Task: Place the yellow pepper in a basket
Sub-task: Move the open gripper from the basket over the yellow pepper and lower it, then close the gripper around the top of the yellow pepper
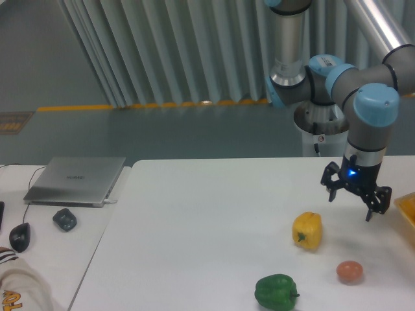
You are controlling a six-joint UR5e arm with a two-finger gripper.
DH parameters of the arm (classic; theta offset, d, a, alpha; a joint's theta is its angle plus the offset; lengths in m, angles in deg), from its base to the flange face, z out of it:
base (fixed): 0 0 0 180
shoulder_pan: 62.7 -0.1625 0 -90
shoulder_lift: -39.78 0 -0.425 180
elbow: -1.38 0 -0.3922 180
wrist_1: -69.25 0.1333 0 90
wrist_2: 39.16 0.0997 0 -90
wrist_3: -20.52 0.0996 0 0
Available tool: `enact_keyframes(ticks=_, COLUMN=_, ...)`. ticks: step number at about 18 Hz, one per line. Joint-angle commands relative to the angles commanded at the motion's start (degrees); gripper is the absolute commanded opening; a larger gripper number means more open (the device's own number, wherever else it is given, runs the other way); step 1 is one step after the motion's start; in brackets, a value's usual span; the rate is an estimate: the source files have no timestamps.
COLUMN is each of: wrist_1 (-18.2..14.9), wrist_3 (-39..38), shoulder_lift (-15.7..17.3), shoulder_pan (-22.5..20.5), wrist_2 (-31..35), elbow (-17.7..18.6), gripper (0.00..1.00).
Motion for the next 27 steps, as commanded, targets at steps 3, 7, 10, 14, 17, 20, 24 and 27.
enact_keyframes(ticks=3, wrist_1=0.1, wrist_3=-3.5, shoulder_lift=0.3, shoulder_pan=1.2, wrist_2=0.0, elbow=0.2, gripper=1.00)
enact_keyframes(ticks=7, wrist_1=-0.3, wrist_3=-8.8, shoulder_lift=0.1, shoulder_pan=3.2, wrist_2=0.5, elbow=1.1, gripper=1.00)
enact_keyframes(ticks=10, wrist_1=0.1, wrist_3=-9.7, shoulder_lift=-0.3, shoulder_pan=4.7, wrist_2=0.8, elbow=1.6, gripper=1.00)
enact_keyframes(ticks=14, wrist_1=0.4, wrist_3=-9.9, shoulder_lift=-1.8, shoulder_pan=5.9, wrist_2=2.7, elbow=1.3, gripper=1.00)
enact_keyframes(ticks=17, wrist_1=0.5, wrist_3=-9.4, shoulder_lift=-2.5, shoulder_pan=6.0, wrist_2=2.9, elbow=0.5, gripper=1.00)
enact_keyframes(ticks=20, wrist_1=0.5, wrist_3=-9.2, shoulder_lift=-2.6, shoulder_pan=6.2, wrist_2=3.5, elbow=0.2, gripper=1.00)
enact_keyframes(ticks=24, wrist_1=0.5, wrist_3=-9.2, shoulder_lift=-4.4, shoulder_pan=7.9, wrist_2=6.3, elbow=-1.1, gripper=1.00)
enact_keyframes(ticks=27, wrist_1=0.4, wrist_3=-9.2, shoulder_lift=-5.6, shoulder_pan=9.0, wrist_2=8.4, elbow=-1.1, gripper=1.00)
